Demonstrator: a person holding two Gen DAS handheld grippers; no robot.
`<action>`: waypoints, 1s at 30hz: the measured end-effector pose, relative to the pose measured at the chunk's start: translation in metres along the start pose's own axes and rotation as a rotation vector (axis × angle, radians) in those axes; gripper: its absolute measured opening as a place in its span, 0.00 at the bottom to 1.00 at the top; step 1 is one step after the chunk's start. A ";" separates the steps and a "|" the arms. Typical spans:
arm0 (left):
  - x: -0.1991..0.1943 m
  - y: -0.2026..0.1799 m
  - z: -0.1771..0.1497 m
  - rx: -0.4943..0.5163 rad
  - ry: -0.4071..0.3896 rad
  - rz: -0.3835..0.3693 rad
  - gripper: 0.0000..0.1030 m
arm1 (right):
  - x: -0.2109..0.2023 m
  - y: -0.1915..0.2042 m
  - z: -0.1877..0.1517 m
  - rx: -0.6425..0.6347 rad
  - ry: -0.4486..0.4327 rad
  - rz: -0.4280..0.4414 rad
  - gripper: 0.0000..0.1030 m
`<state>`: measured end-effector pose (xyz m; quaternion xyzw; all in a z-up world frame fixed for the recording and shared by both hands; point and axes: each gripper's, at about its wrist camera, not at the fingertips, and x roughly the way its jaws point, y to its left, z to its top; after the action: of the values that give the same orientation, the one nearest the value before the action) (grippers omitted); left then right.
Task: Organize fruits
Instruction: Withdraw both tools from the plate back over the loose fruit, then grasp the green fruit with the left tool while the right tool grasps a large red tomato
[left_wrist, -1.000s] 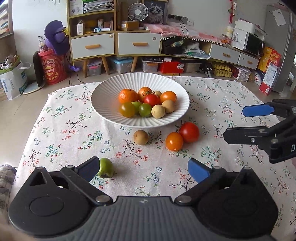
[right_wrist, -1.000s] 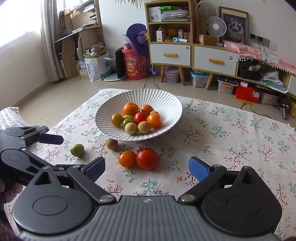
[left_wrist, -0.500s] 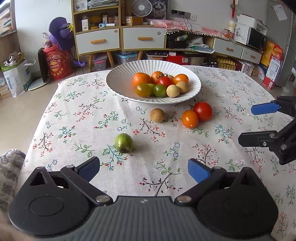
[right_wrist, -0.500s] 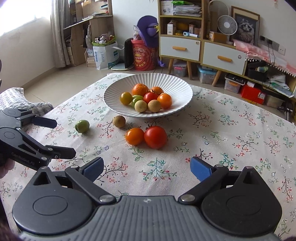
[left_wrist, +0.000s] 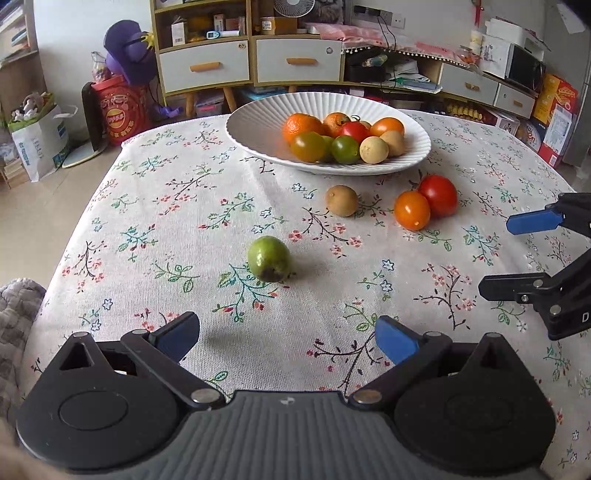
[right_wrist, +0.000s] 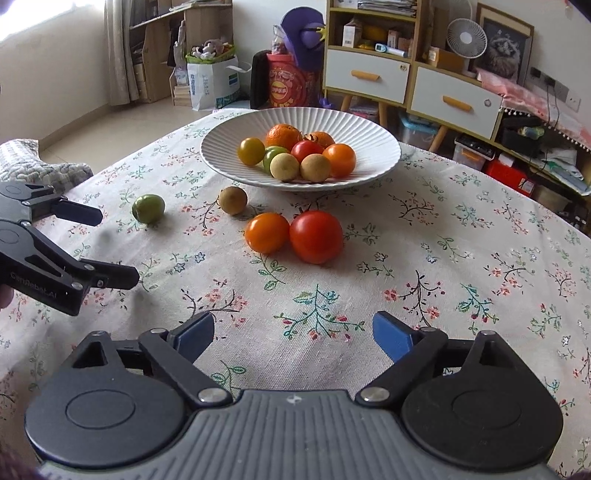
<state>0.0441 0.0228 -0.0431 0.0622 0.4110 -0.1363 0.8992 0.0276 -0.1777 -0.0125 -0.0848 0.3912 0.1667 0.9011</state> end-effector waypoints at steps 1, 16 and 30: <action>0.002 0.002 0.000 -0.016 0.001 -0.003 0.97 | 0.002 -0.001 0.000 -0.002 -0.001 -0.004 0.81; 0.009 0.007 0.013 -0.106 -0.078 0.023 0.68 | 0.022 -0.014 0.019 0.044 -0.032 -0.049 0.55; 0.009 0.007 0.018 -0.089 -0.091 0.018 0.33 | 0.028 -0.010 0.030 0.006 -0.044 -0.048 0.39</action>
<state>0.0649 0.0237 -0.0383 0.0197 0.3749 -0.1126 0.9200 0.0696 -0.1719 -0.0127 -0.0880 0.3695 0.1457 0.9135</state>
